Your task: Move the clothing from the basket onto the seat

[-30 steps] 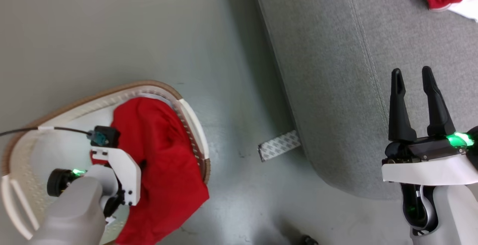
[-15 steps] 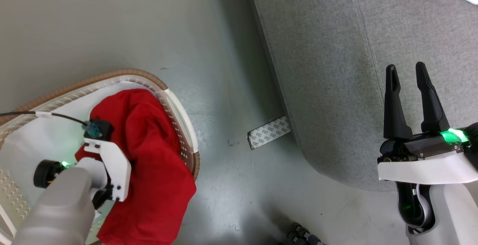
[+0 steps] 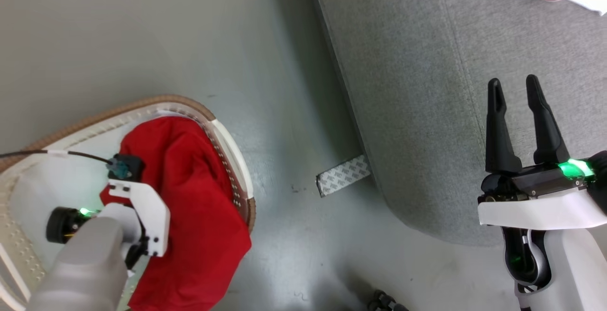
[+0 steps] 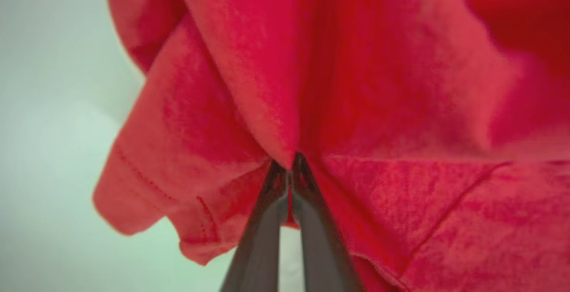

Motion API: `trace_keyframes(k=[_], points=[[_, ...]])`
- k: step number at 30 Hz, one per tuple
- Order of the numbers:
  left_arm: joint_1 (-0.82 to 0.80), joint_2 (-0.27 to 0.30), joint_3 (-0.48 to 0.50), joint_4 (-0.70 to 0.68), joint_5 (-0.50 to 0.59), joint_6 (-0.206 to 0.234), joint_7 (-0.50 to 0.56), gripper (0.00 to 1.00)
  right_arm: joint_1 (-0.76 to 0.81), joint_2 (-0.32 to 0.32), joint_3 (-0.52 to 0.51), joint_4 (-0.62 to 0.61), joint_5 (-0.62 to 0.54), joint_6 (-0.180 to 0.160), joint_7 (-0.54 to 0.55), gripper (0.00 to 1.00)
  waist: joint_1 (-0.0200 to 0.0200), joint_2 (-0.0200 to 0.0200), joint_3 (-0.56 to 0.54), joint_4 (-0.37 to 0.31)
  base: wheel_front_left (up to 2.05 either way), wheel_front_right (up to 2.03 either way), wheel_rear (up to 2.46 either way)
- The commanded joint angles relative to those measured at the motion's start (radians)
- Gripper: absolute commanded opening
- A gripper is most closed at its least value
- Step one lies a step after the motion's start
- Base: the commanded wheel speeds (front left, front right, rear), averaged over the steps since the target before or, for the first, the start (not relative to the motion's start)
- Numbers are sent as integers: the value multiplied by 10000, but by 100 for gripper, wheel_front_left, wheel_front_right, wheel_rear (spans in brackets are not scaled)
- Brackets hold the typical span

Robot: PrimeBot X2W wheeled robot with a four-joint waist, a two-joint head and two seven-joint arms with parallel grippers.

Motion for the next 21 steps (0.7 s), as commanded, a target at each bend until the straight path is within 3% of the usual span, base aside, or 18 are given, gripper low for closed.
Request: trace_keyframes(k=[1,9,21], points=[[175,-82,-1,2,-187,-20,-178,0,-60,11,-85,42,-157,-22,3,100,-1,0,-321,147,0,0,0],[700,-707,-116,-200,-396,-74,-1178,0,157,5,-414,201,-637,-22,3,100,-1,0,-1692,762,0,0,0],[1997,-1583,-834,-1785,-1502,-74,-2968,0,768,-274,-729,686,-1349,-22,5,100,-1,0,-4408,2136,0,0,0]])
